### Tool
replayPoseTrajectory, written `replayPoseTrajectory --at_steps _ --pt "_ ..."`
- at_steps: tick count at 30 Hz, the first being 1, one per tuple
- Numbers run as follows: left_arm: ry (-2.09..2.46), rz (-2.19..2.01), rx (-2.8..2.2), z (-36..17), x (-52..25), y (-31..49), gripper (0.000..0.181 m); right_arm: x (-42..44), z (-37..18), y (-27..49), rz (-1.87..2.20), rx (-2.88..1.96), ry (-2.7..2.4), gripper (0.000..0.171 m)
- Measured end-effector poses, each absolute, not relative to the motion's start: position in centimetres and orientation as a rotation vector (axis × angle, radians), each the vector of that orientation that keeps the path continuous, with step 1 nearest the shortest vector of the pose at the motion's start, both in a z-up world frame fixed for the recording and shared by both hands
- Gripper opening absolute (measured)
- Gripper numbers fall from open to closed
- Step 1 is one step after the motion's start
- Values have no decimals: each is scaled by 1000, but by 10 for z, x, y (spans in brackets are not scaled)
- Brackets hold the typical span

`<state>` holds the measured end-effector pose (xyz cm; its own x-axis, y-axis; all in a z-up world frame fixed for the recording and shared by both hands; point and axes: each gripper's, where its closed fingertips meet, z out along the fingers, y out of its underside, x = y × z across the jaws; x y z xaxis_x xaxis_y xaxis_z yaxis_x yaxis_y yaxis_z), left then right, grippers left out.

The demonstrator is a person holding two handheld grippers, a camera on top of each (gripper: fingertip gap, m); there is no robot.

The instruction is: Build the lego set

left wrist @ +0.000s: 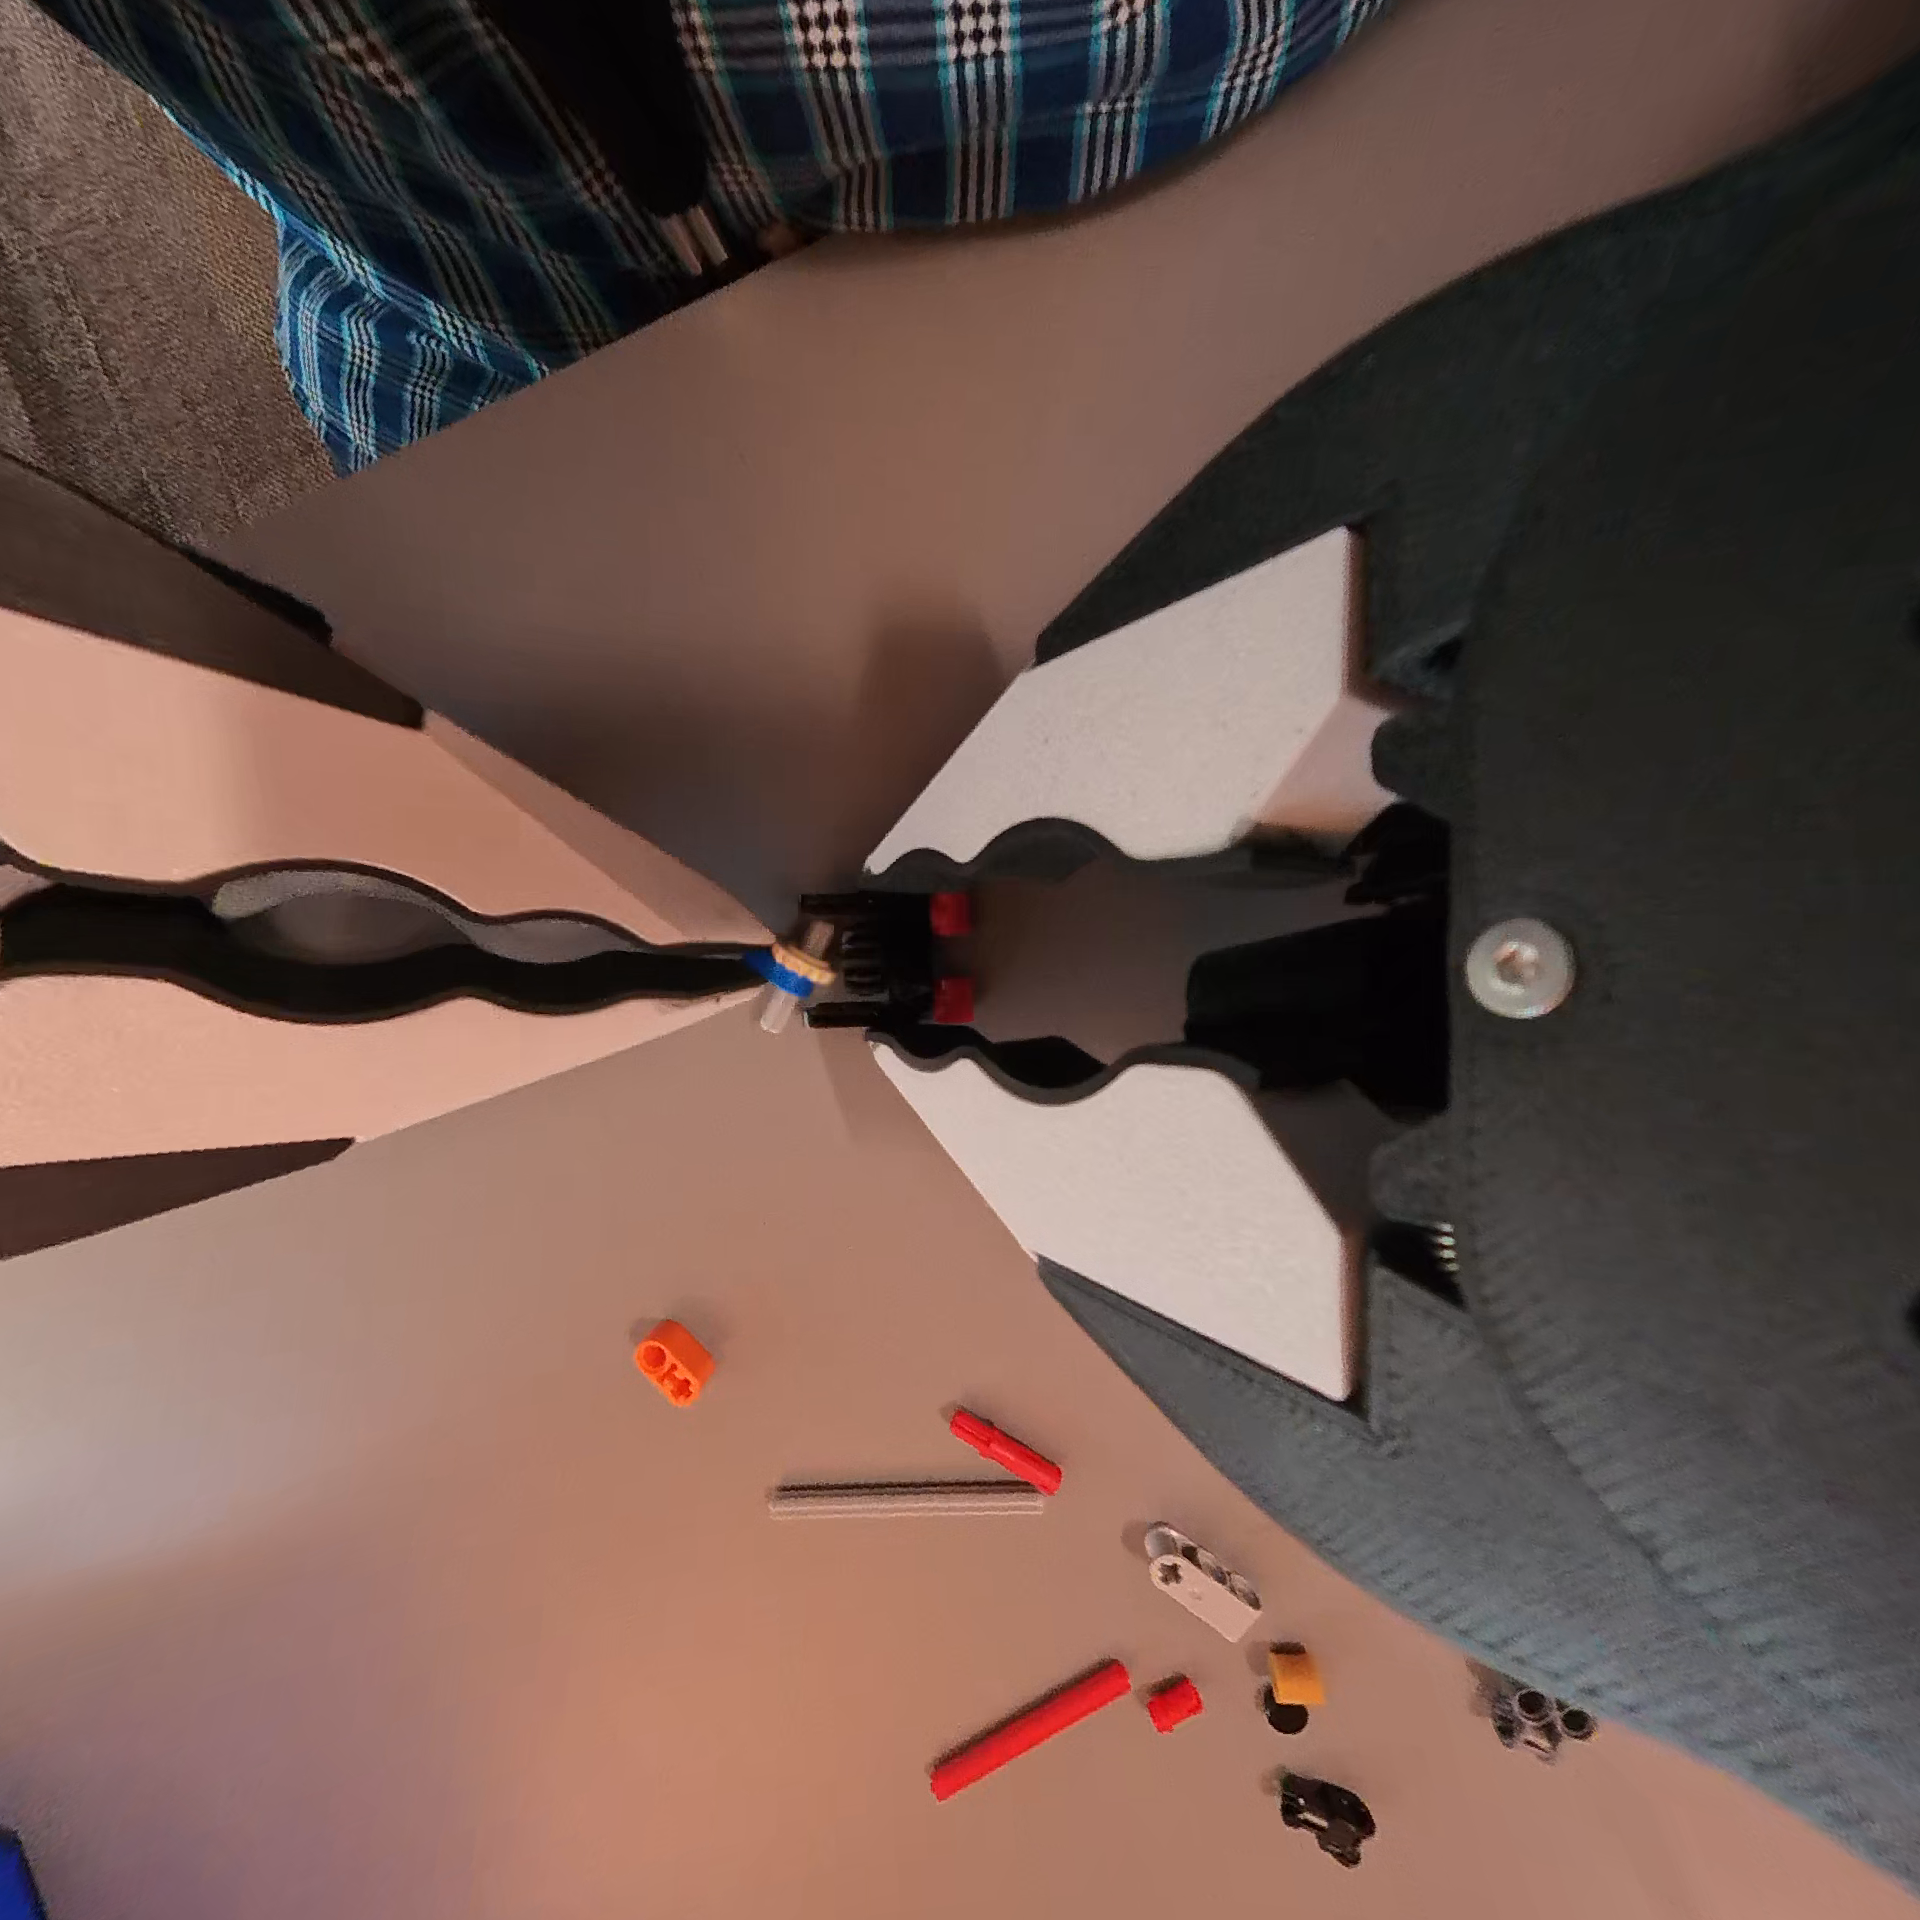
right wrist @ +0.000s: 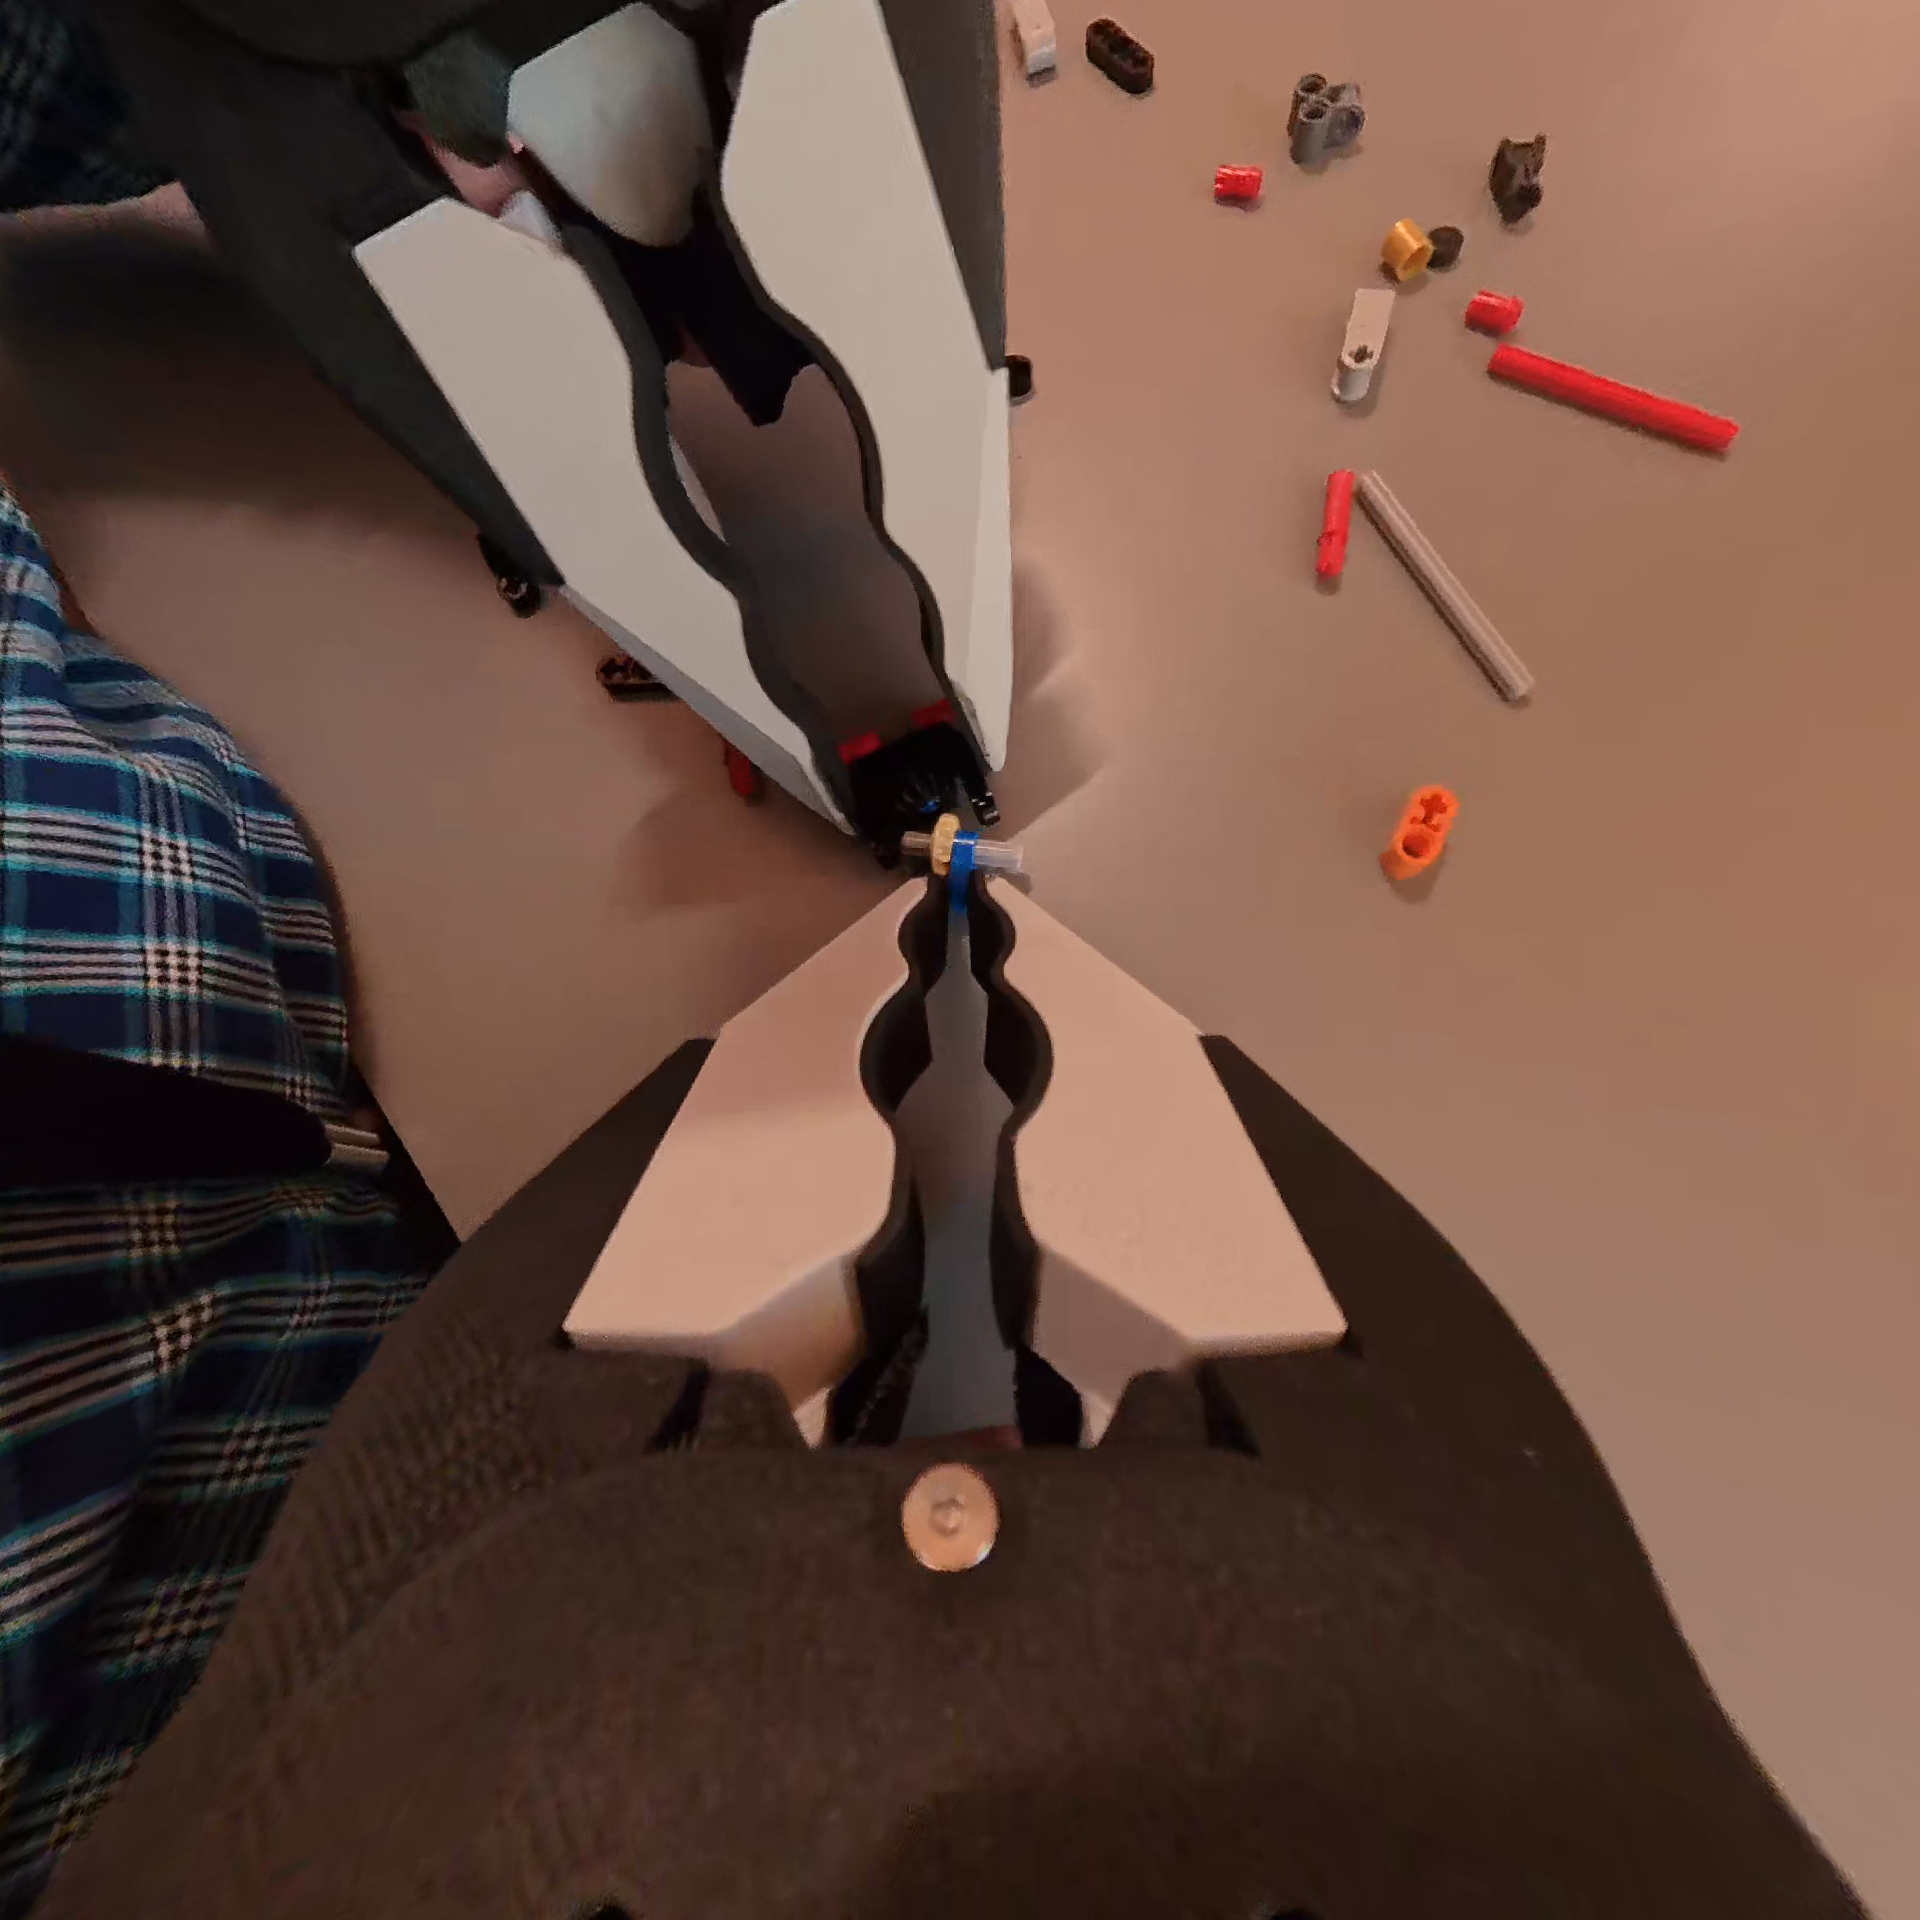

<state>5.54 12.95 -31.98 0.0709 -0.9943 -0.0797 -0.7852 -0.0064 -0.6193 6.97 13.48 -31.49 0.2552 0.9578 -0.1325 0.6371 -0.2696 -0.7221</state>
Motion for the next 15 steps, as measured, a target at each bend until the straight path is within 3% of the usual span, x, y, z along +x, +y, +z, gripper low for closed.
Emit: replayPoseTrajectory --at_steps 15 --pt "1797 -470 -1770 -319 57 129 24 70 -313 129 825 -1806 -1747 0"
